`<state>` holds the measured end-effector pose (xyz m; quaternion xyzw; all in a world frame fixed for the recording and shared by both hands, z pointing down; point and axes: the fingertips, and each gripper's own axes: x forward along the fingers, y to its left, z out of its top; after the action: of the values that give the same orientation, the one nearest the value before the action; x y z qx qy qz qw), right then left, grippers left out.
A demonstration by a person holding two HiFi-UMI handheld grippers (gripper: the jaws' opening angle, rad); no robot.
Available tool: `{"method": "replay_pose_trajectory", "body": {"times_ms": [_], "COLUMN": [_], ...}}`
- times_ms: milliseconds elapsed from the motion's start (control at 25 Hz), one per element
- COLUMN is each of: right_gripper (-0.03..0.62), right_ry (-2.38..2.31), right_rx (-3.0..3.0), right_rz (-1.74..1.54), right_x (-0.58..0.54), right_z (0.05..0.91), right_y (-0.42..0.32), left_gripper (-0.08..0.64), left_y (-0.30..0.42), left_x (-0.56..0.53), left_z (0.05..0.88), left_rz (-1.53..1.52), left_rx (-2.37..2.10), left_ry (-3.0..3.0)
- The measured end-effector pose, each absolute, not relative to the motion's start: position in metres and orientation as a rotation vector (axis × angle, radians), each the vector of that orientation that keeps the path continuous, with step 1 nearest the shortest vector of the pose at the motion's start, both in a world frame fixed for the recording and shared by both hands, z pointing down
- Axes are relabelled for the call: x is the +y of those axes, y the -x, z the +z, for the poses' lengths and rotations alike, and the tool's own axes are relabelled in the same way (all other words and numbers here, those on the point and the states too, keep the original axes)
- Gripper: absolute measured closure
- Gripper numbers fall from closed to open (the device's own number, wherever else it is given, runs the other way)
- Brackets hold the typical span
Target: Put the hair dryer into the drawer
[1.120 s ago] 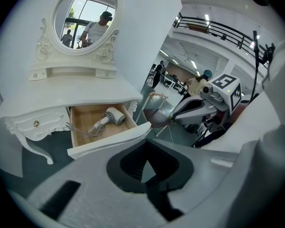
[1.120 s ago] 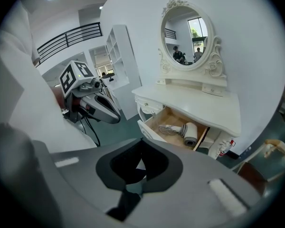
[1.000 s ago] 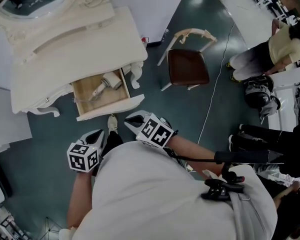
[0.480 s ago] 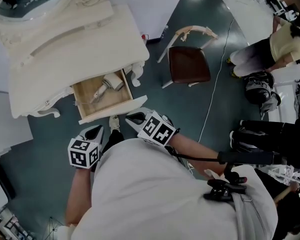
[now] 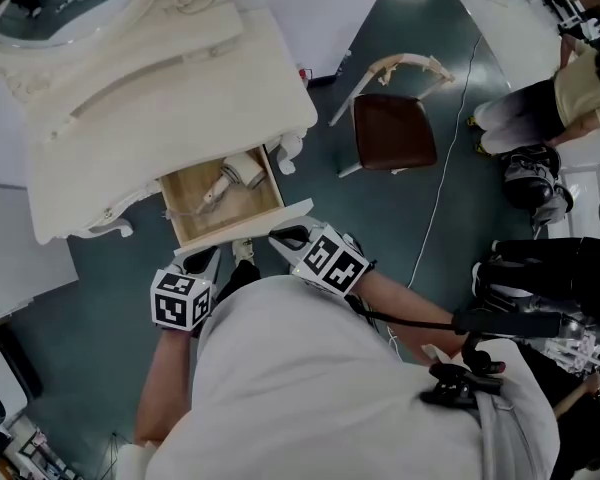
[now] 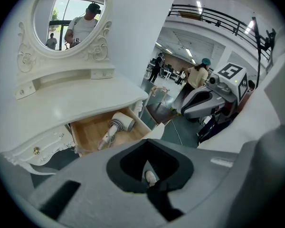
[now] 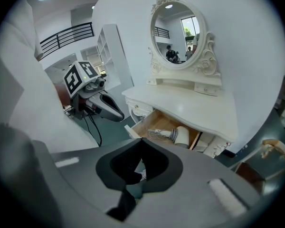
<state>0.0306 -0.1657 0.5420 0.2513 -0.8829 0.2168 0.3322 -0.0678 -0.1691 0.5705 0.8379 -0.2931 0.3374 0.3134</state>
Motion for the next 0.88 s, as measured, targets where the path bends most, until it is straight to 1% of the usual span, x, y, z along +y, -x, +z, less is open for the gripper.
{"method": "replay_pose_trajectory", "body": {"times_ms": [280,360,520,880], "right_gripper": [0.592,0.592,0.592,0.592], "right_ry": [-0.691,-0.712,-0.733,-0.796], "right_rx": [-2.299,-2.280,-2.281,-2.254], "right_rz": [0.560,0.571,0.571,0.598], "right_x": [-0.188,-0.192,-0.200,-0.213], "right_z": [0.547,0.547,0.547,0.544], "right_y": [-0.033,-0.038,-0.033,-0.037], "left_gripper": [0.546,0.528,0.472,0.408], "left_y": [0.073,0.070,0.076,0.076], "left_x": [-0.203,-0.212,-0.223,-0.248], "left_z": [0.586,0.589,0.598,0.613], "left_rz": [0.948,0.956,0.987,1.056], "left_rx": [-0.763,-0.736,-0.713,-0.633], "left_ry": [-2.212,-2.218,-2.223,-2.231]}}
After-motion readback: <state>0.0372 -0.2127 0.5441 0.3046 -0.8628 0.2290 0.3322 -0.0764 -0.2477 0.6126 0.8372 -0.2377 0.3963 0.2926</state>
